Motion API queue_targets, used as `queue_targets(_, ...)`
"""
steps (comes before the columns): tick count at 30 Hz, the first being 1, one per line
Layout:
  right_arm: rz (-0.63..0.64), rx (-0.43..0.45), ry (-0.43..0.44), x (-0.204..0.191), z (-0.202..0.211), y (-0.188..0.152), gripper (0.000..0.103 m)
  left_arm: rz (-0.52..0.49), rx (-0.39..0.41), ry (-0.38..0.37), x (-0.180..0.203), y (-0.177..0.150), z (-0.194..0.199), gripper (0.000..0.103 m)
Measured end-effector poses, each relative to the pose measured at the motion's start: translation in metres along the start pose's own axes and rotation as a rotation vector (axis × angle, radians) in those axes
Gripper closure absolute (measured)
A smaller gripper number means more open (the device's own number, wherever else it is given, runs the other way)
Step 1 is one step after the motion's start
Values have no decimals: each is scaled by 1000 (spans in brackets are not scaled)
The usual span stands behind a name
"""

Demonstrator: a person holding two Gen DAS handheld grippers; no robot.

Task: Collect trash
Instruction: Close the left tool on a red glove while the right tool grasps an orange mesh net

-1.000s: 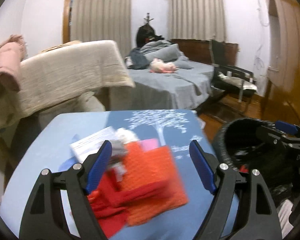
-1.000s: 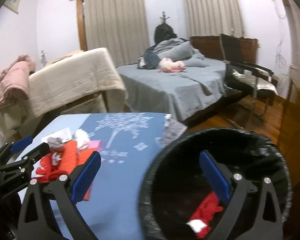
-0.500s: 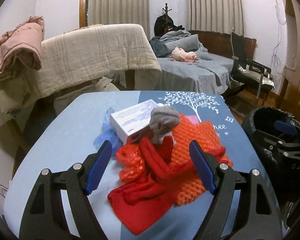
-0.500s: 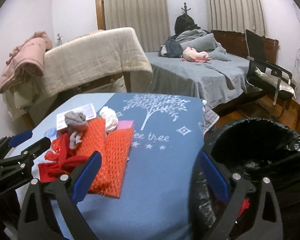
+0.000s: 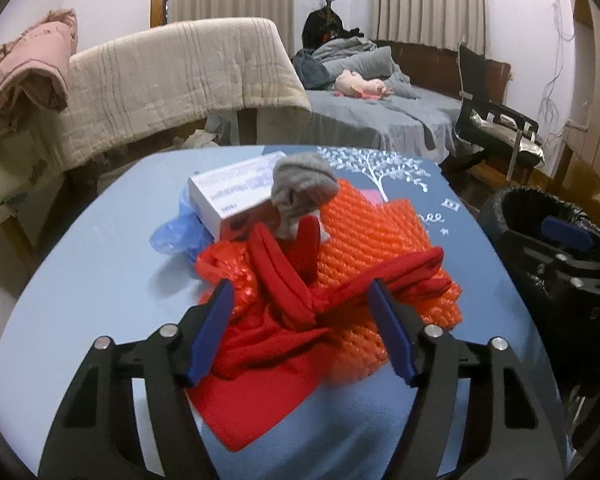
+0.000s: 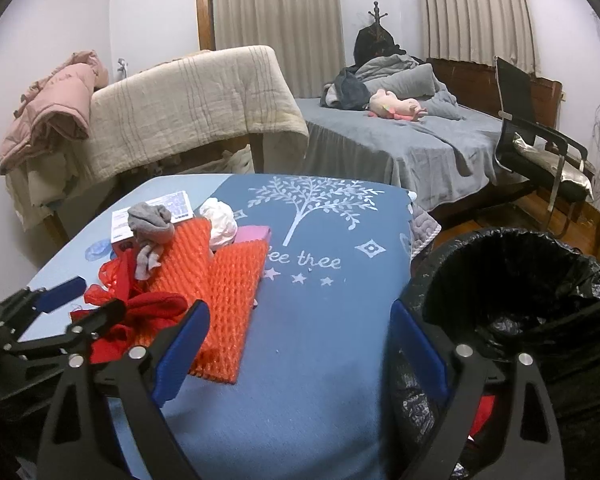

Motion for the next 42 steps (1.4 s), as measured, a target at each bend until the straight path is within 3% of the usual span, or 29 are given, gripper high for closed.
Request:
queue_targets(5,5,-6,2,-1,-1,0,13,-23,-59,0,7,-3,-15,54)
queue_targets(9,10,-8,5,-4,-2,1,13,-22,-99,-26,8,-6,-24,84)
queue_targets(12,14,-6,10,-7,-1,1,13,-8,-92,-39,5,-6,-22,93)
queue_targets(20,27,15,22,-17,8,7,13,5,-1,-73,3,2,11,95)
queue_targets(26,29,25,51,-28,10,12,15,35,65,-58,-15,14,43,95)
queue_targets(29,37,21,75,-37,8,13,19,60,74,-38,-29,15,50,95)
queue_targets(37,109,-38,151,-79,-22,11,43,124,59,2,-67,10,50,95)
queue_targets(42,113,-96,145,-83,-45,7,50,133,50,-1,-72,7,46,95)
Point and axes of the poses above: each gripper's, at about its wrist camera, not at the fingertips, and z roughly against the way its jaws point, x to its right, y to its top, the point moved 8 cm from there along -z, roughly the way its jaws point, and after that the axes turned 15 degrees about -x, right-handed, at the moved point
